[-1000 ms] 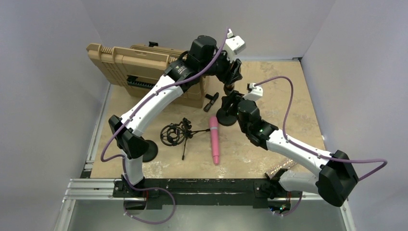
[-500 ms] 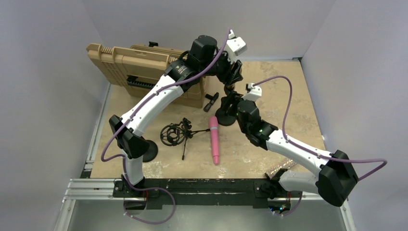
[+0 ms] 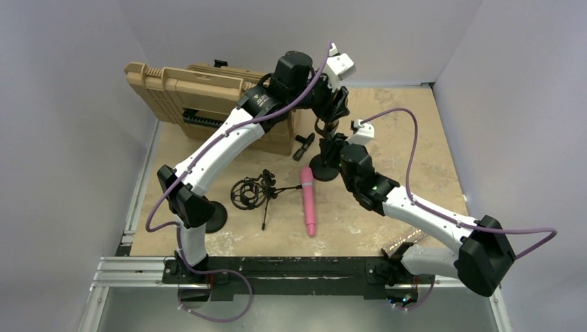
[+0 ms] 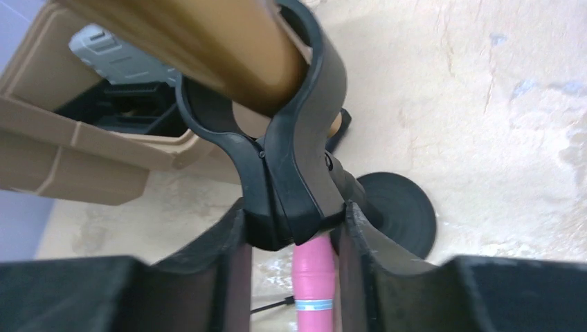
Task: Remove the microphone from the stand
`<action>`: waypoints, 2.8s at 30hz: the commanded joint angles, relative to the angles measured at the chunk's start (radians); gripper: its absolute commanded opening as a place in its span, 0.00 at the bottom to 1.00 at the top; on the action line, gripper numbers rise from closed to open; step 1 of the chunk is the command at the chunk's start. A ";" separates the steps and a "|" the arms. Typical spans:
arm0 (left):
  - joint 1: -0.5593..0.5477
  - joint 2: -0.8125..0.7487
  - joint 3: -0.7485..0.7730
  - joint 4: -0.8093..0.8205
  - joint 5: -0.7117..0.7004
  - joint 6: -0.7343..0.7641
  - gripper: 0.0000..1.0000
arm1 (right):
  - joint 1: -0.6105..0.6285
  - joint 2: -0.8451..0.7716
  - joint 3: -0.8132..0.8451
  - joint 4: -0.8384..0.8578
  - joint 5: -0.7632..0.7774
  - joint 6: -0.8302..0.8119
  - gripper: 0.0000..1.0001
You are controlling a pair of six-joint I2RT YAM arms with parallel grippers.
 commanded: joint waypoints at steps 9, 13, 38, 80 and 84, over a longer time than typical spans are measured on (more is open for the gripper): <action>-0.021 -0.038 -0.005 0.076 0.051 -0.017 0.00 | 0.009 -0.023 0.047 0.096 -0.059 -0.004 0.00; -0.022 -0.043 -0.004 0.076 0.065 -0.021 0.00 | 0.009 -0.035 0.055 0.086 -0.060 0.006 0.00; -0.022 -0.191 -0.159 0.160 0.002 -0.165 0.00 | -0.029 -0.407 -0.150 0.443 -0.110 -0.039 0.85; 0.000 -0.455 0.023 -0.205 -0.109 -0.104 0.00 | -0.029 -0.503 -0.256 0.781 -0.524 -0.294 0.86; 0.000 -0.507 -0.021 -0.271 -0.079 -0.137 0.00 | -0.029 -0.458 -0.235 0.759 -0.527 -0.296 0.86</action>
